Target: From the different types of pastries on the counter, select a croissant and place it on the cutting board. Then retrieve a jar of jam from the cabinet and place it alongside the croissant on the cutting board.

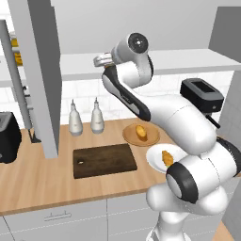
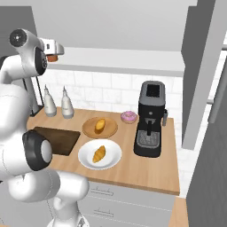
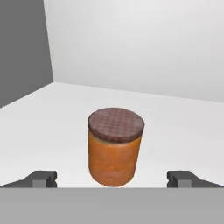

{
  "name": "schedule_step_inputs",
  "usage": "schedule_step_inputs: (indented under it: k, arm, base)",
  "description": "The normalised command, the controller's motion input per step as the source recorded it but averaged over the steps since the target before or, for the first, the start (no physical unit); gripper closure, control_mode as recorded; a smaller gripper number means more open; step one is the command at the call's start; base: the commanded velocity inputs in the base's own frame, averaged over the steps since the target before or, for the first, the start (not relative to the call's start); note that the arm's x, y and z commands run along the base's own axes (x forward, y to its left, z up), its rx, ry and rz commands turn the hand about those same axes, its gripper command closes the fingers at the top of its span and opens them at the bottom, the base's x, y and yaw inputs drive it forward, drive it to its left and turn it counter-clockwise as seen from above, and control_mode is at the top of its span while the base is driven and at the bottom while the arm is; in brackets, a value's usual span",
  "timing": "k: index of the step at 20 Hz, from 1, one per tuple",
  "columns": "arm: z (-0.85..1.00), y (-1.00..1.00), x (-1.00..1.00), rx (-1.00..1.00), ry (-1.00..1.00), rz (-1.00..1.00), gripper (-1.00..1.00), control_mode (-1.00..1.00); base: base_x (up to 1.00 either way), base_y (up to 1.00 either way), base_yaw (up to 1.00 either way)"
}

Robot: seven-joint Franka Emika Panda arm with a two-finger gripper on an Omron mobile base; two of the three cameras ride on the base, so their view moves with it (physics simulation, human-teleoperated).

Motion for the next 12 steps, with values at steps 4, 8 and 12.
schedule_step_inputs:
  k: [4, 8, 12]
  arm:
    - [0.06, 0.00, 0.02, 0.00, 0.00, 0.00, -1.00, -1.00]
    - [0.00, 0.00, 0.00, 0.00, 0.00, 0.00, -1.00, -1.00]
    - [0.00, 0.00, 0.09, 0.00, 0.00, 0.00, -1.00, -1.00]
  base:
    - [0.00, 0.00, 0.00]
    - [0.00, 0.00, 0.00]
    - [0.00, 0.00, 0.00]
